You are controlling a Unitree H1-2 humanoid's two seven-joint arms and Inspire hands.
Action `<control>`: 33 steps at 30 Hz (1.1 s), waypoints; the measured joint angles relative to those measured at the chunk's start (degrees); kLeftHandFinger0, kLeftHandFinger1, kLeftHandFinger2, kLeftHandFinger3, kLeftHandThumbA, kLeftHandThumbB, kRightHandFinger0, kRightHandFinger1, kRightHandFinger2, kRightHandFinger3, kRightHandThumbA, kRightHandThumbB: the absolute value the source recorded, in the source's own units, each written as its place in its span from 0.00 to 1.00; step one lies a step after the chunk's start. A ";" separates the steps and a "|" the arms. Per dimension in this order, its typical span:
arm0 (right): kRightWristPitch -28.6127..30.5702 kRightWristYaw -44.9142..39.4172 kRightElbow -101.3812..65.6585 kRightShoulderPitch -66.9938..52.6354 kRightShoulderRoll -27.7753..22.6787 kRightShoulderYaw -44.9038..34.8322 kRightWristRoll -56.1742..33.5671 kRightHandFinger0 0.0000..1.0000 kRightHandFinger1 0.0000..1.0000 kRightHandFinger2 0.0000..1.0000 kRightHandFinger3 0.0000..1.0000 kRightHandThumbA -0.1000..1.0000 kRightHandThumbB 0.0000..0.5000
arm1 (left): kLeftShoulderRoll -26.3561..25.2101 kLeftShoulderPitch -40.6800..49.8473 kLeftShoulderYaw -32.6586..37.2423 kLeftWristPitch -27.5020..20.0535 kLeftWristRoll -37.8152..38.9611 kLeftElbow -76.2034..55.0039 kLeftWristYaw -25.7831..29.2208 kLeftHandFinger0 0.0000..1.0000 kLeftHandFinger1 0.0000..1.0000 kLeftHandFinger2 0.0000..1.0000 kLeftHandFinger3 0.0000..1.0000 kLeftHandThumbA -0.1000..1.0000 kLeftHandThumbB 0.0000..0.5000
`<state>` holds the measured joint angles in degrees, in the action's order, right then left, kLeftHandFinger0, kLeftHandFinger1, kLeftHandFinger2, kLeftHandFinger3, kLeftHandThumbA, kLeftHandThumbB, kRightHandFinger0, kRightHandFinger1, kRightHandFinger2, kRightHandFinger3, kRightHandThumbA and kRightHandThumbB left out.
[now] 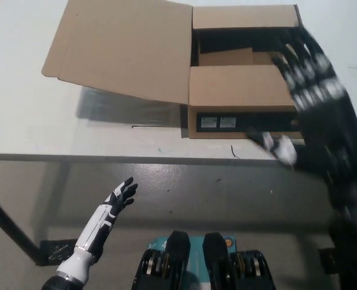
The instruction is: A small storage box is placed at the center of the table and the robot uses its right hand to slide under its lid and push it upwards to open it
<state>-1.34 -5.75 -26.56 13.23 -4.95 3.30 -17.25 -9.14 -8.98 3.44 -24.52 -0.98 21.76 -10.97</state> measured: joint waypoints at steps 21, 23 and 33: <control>18.21 0.40 20.20 -24.16 0.44 -1.91 11.96 1.00 1.00 1.00 1.00 1.00 0.67 | 0.02 0.26 -0.26 -0.09 0.01 0.44 0.02 1.00 1.00 1.00 1.00 1.00 1.00; 19.42 0.62 23.00 -23.32 0.69 -2.25 12.59 1.00 1.00 1.00 1.00 1.00 0.72 | 0.02 0.24 -0.35 -0.13 0.01 0.37 0.03 1.00 1.00 1.00 1.00 1.00 1.00; 23.64 0.71 28.15 -21.74 0.89 -3.13 14.50 1.00 1.00 1.00 1.00 1.00 0.74 | 0.02 0.25 -0.62 -0.27 0.02 0.11 0.04 1.00 1.00 1.00 1.00 1.00 1.00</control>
<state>22.30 -5.04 1.59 -8.50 -4.06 0.17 -2.75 -9.12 -8.73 2.81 -24.79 -0.95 21.86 -10.93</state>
